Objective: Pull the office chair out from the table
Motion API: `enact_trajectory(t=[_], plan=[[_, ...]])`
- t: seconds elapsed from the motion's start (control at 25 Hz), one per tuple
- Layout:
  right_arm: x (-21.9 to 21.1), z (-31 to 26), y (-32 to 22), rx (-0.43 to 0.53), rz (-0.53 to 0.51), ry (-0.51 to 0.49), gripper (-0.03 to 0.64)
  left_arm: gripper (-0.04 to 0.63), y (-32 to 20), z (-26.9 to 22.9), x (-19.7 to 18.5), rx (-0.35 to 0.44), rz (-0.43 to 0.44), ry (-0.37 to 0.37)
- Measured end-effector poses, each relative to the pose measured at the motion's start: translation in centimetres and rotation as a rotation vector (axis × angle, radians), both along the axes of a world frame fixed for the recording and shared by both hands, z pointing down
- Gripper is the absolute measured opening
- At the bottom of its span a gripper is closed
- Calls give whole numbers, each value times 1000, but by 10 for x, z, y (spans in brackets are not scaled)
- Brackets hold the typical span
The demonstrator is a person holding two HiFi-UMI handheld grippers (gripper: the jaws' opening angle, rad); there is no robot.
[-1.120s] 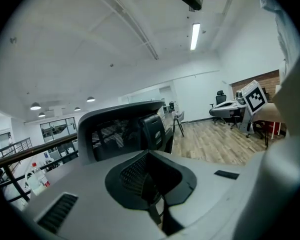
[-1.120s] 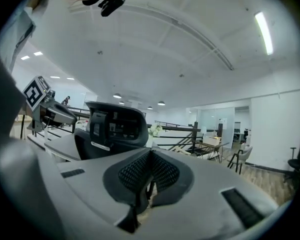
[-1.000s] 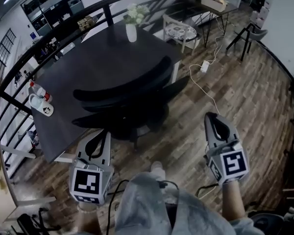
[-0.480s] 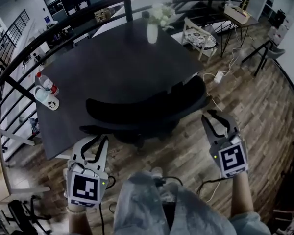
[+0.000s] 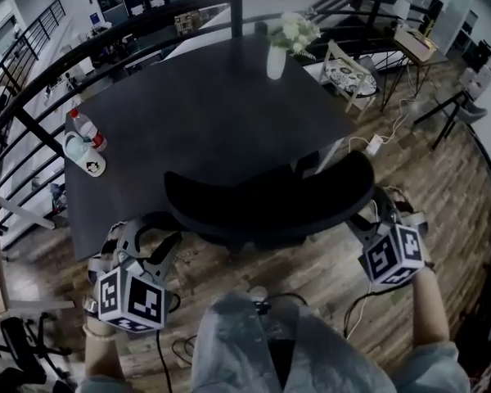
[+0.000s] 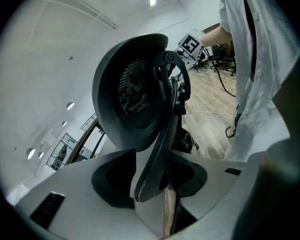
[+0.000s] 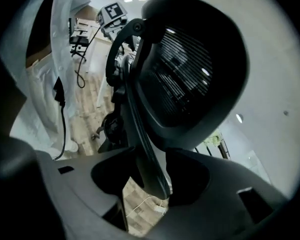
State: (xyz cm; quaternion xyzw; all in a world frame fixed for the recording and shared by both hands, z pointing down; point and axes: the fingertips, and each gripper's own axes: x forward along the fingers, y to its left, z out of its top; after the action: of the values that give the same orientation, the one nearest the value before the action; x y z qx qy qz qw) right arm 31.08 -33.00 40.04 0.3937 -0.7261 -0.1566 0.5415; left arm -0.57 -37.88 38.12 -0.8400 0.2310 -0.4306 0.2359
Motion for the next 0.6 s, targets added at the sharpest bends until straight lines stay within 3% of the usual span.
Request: enact_trajectory(t=[0.24,0.6], plan=[[-3,10,5,-126,-100,66,201,199,-3,18,0,-25,62,-98],[-5,26,-4,-175,-169,161,192,201,-16,46,4,4,94,-256]])
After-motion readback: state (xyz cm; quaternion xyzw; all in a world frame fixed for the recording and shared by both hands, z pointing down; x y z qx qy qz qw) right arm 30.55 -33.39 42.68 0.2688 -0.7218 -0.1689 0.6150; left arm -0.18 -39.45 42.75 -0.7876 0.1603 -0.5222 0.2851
